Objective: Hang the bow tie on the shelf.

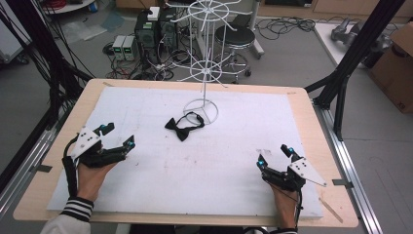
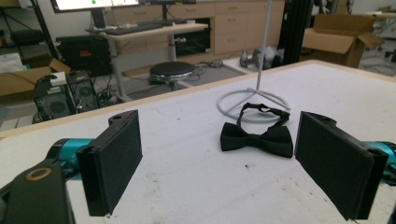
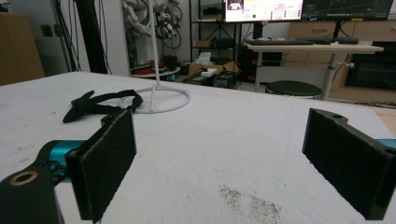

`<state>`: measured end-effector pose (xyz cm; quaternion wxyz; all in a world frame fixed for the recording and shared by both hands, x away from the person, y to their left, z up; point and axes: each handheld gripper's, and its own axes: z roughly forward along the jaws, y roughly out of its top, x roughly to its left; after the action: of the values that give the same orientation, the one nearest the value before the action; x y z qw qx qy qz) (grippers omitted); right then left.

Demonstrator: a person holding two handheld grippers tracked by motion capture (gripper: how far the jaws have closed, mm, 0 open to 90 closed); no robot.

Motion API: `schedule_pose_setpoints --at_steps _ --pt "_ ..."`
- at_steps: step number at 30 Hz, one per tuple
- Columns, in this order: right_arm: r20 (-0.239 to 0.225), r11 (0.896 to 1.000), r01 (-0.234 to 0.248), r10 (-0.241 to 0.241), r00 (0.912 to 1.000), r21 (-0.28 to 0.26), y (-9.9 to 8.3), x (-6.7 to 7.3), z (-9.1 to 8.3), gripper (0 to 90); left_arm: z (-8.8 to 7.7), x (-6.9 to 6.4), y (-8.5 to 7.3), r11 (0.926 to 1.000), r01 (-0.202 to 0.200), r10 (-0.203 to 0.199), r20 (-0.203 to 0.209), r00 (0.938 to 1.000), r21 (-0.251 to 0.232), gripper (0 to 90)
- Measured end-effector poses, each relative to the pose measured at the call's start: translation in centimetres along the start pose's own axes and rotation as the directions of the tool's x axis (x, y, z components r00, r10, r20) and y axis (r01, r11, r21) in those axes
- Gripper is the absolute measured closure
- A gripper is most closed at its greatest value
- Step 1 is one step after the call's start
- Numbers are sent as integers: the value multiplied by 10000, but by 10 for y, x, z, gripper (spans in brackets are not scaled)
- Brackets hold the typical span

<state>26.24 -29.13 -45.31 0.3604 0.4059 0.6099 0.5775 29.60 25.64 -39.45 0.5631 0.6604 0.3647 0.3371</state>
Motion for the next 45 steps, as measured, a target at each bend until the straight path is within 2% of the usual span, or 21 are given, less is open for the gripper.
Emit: schedule_pose_setpoints --at_steps 3,6,9,13,16,17,23,24,27,31,33,37,40,42,43,44,45 --pt "1 10000 -30 30 10000 15 0 1 0 88 13 -2 15 9991 -116 102 347 9993 410 154" --pt "10 10000 1 -1 10000 5 0 1 0 88 21 -3 21 9983 -142 115 476 9988 557 154" --pt "6 10000 9 -9 10000 1 0 1 0 89 38 -7 28 9957 -160 94 723 9973 914 154" --pt "3 10000 6 -6 10000 10 0 0 0 88 49 -10 30 9932 -127 27 867 9962 1160 155" --pt "11 10000 -27 27 10000 23 0 1 0 88 63 -16 32 9880 -281 109 1132 9935 1516 155" --pt "-1 10000 -51 51 10000 14 0 1 0 89 63 -16 32 9880 -281 109 1132 9935 1516 155" --pt "-7 10000 -6 6 10000 5 0 0 0 88 85 -26 40 9814 -703 458 1380 9894 1787 156" --pt "-17 10000 4 -4 10000 -27 0 -1 0 88 93 -30 41 9777 -811 519 1514 9871 1939 156" --pt "11 10000 -62 62 10000 -23 0 -1 0 89 101 -34 43 9738 -960 633 1595 9852 2064 156" --pt "-3 9999 -128 128 9999 41 0 -1 1 88 115 -42 45 9701 -1015 609 1836 9811 2204 158" --pt "-3 9999 -126 126 9999 32 0 -1 1 88 122 -46 46 9645 -1021 543 1956 9792 2435 158" --pt "11 9999 -119 119 9999 37 0 -1 1 88 138 -58 48 9552 -1281 688 2207 9729 2668 159" --pt "-14 9999 -119 119 9999 43 0 -2 1 88 144 -63 47 9517 -1375 764 2220 9720 2745 164" --pt "-30 9998 -173 173 9998 44 0 -2 1 88 150 -68 45 9412 -1511 820 2295 9698 3022 170" --pt "-30 9998 -173 173 9998 44 0 -2 1 88 150 -68 45 9412 -1511 820 2295 9698 3022 174" --pt "8 9999 -143 143 9999 14 0 -2 1 88 152 -68 44 9375 -1591 873 2334 9685 3095 175" --pt "-22 9997 -222 222 9998 68 0 -1 0 88 156 -70 43 9295 -1684 934 2324 9681 3282 175"
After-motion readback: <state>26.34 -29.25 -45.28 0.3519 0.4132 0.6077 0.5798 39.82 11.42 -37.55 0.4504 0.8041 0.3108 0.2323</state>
